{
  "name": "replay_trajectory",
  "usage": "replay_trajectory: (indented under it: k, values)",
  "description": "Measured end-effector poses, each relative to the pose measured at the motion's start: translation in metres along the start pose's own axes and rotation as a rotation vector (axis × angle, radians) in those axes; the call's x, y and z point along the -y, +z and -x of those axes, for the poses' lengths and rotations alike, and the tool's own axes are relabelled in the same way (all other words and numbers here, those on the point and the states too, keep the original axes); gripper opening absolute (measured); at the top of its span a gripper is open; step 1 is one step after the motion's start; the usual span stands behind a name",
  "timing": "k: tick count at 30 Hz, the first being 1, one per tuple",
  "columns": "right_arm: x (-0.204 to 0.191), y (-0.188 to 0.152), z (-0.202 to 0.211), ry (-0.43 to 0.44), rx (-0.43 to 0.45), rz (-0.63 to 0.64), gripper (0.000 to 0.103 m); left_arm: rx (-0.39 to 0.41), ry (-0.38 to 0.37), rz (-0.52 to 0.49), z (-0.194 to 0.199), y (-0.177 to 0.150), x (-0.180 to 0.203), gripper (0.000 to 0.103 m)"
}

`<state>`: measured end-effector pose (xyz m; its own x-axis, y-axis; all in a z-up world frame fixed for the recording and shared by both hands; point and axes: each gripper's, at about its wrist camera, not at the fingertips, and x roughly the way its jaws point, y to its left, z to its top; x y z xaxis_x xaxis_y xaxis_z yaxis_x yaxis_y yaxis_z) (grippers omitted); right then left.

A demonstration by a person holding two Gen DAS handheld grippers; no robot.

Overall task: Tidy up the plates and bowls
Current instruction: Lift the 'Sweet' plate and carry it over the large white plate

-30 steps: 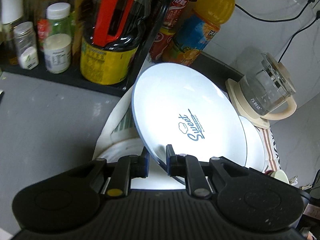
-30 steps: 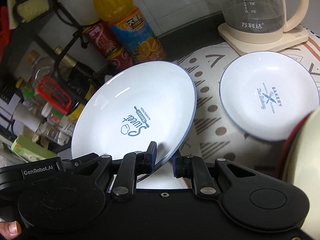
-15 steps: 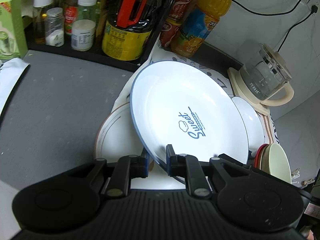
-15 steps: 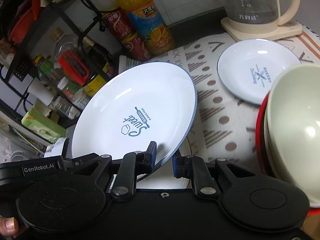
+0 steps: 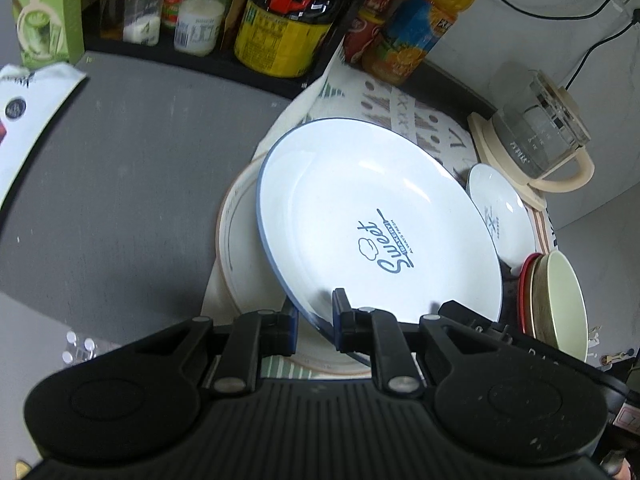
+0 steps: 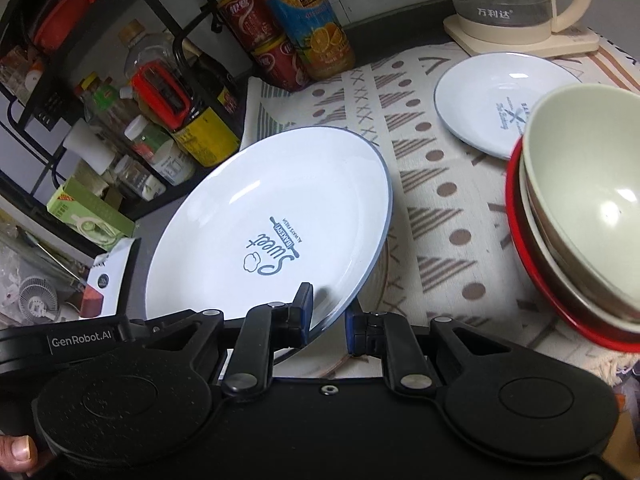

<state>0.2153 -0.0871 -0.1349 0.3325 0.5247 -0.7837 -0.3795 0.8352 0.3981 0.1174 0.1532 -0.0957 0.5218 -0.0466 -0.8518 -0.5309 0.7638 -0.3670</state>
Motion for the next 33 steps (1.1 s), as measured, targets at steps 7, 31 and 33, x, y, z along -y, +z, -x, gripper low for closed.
replay_trajectory:
  k: [7, 31, 33]
  values:
    - [0.005, -0.01, 0.002, -0.03, -0.014, -0.015, 0.016, -0.033, -0.005, 0.009, -0.005, -0.008, -0.002, 0.015]
    - [0.002, -0.008, -0.009, -0.076, -0.052, -0.042, 0.015, -0.114, 0.004, 0.03, -0.018, -0.002, -0.012, 0.018]
    - [0.001, -0.006, -0.011, -0.085, -0.052, -0.043, 0.014, -0.11, 0.03, 0.03, -0.015, 0.002, -0.015, 0.018]
